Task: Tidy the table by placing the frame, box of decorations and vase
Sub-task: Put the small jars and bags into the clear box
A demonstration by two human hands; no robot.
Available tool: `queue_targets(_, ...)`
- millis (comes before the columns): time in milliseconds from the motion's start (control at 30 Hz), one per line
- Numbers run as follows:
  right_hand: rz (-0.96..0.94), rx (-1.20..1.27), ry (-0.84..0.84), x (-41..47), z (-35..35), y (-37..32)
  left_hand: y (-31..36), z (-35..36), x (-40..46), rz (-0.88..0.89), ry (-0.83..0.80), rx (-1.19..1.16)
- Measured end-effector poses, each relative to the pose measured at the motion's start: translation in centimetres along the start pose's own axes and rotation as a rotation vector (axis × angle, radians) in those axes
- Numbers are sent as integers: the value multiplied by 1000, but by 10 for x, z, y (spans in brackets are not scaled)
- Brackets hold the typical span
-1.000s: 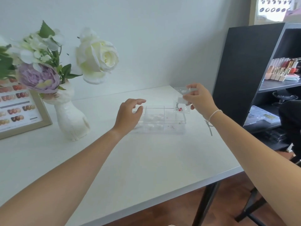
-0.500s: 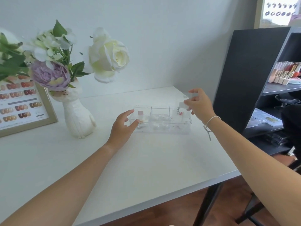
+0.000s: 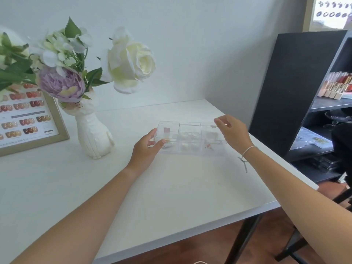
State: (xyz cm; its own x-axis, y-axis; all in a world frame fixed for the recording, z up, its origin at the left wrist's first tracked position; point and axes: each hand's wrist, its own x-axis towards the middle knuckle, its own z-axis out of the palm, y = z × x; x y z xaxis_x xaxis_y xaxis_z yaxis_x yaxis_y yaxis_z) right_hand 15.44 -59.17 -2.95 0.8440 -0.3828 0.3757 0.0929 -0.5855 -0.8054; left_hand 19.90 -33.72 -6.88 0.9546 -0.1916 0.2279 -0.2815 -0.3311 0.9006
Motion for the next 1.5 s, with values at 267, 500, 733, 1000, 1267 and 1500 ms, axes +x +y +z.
queue_targets(267, -70, 47, -23, -19, -5, 21, 0, 0, -2, 2, -4, 3)
queue_targets(500, -23, 4, -11, -6, 1, 22, 0, 0, -2, -1, 3, 12)
queue_targets(733, 125, 4, -59, 7, 6, 18, 1, 0, -3, 3, 10, 5)
queue_targets(1000, 195, 182, -60, -9, 7, 24, 3, 0, -3, 12, 8, 15)
queue_targets(1267, 183, 234, -115, -29, 10, 33, 0, 2, 1, -43, -62, 41)
queue_targets(1500, 188, 203, -113, -25, 19, 43, 2, 0, 5, -48, -37, -25)
